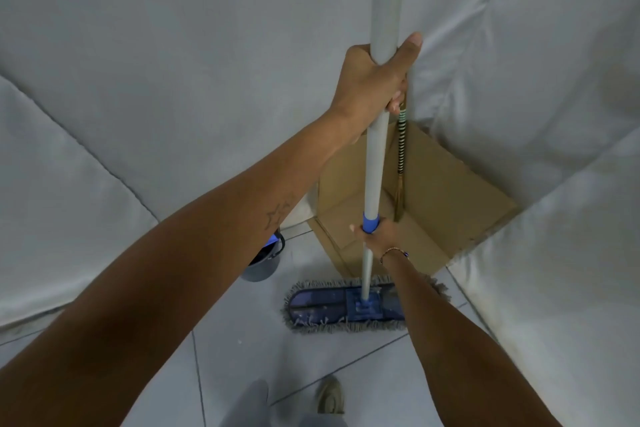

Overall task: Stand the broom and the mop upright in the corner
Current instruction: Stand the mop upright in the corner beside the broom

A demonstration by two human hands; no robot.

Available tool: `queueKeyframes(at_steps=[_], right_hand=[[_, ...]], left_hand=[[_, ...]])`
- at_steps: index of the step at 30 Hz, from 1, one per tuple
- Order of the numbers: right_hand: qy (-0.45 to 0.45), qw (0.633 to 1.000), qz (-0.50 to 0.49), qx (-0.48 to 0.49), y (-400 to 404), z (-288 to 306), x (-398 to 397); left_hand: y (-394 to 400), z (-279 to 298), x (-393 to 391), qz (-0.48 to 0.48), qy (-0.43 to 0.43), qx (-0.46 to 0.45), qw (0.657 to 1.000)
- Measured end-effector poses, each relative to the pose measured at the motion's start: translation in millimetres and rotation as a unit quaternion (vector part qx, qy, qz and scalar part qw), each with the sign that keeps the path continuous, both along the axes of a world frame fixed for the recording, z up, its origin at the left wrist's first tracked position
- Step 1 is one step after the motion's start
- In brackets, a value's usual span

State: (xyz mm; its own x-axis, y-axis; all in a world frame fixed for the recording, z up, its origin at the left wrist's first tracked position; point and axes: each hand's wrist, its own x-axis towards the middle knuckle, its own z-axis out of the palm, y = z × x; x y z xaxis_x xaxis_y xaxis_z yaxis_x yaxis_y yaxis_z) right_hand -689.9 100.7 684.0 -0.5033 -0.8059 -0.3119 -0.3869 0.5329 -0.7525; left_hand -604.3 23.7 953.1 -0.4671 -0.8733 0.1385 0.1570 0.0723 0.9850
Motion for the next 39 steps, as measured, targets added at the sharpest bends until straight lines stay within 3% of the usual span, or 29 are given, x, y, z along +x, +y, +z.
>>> queueKeyframes(at_steps=[10,24,34,39], right_hand=[[0.024,0.998,0.055,0.035,-99,-4,-60],[-0.056,0.99,0.104,0.072,-240,-11,-135],[-0.038,0.98,0.169,0.093,-316,-40,-211],[-0.058,0.984,0.14,0.091,-340,-75,-232]], left_hand=[[-95,-10,-60,0.025,-0.008,-0.01,1.0],[-248,-45,-135,0.089,-0.025,0.024,0.995],[-323,-73,-210,0.162,-0.066,0.051,0.983],[-347,-99,-242,0.154,-0.098,0.052,0.982]])
